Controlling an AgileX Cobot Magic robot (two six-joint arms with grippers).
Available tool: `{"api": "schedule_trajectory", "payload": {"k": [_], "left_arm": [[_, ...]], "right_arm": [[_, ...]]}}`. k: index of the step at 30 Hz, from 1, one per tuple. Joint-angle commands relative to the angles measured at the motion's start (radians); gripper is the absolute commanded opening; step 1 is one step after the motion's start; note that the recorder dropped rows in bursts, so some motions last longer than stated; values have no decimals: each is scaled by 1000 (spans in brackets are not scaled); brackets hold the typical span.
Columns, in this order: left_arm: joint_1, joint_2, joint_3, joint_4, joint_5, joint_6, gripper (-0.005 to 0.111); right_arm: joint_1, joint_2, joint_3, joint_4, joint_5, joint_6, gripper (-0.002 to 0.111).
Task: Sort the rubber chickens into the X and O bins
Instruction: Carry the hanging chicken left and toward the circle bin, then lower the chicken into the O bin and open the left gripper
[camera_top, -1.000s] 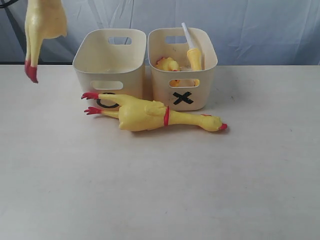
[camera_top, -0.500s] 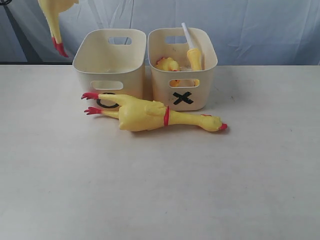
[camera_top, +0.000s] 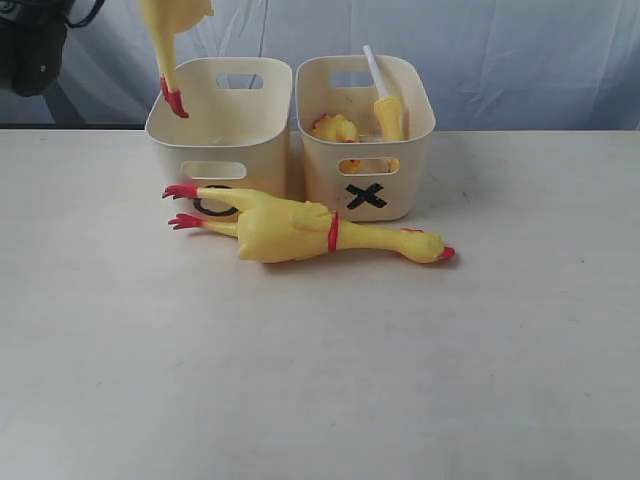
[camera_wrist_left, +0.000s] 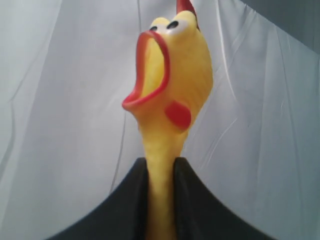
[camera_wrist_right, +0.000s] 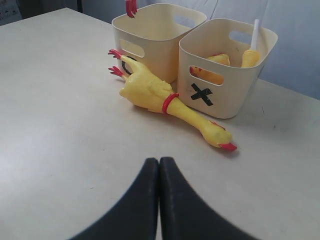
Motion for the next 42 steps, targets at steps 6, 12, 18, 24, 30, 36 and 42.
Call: {"api": "schedule_trajectory", "payload": {"k": [6,12,18,24,30,36,42], "left_arm": [[-11,95,-59,106,29,-4,0],[-40,137,-98,211,138,0,0],[-68,180,-138,220,188,10,0],[-75,216,-170,233,314,37,0],[-77,249,-186,229,386,37,0],[-90,271,-205,230,431,34,0],[-103,290,-216,230,438,34,0]], "right_arm": [[-2,-6,4,-3,-10,1,0],[-2,-6,4,-3,-10,1,0],[-2,-6,4,-3,-10,1,0],[-2,-6,4,-3,-10,1,0],[-2,-6,4,-3,-10,1,0],[-2,-6,4,1,-12,1,0],[-2,-6,4,1,-12,1,0]]}}
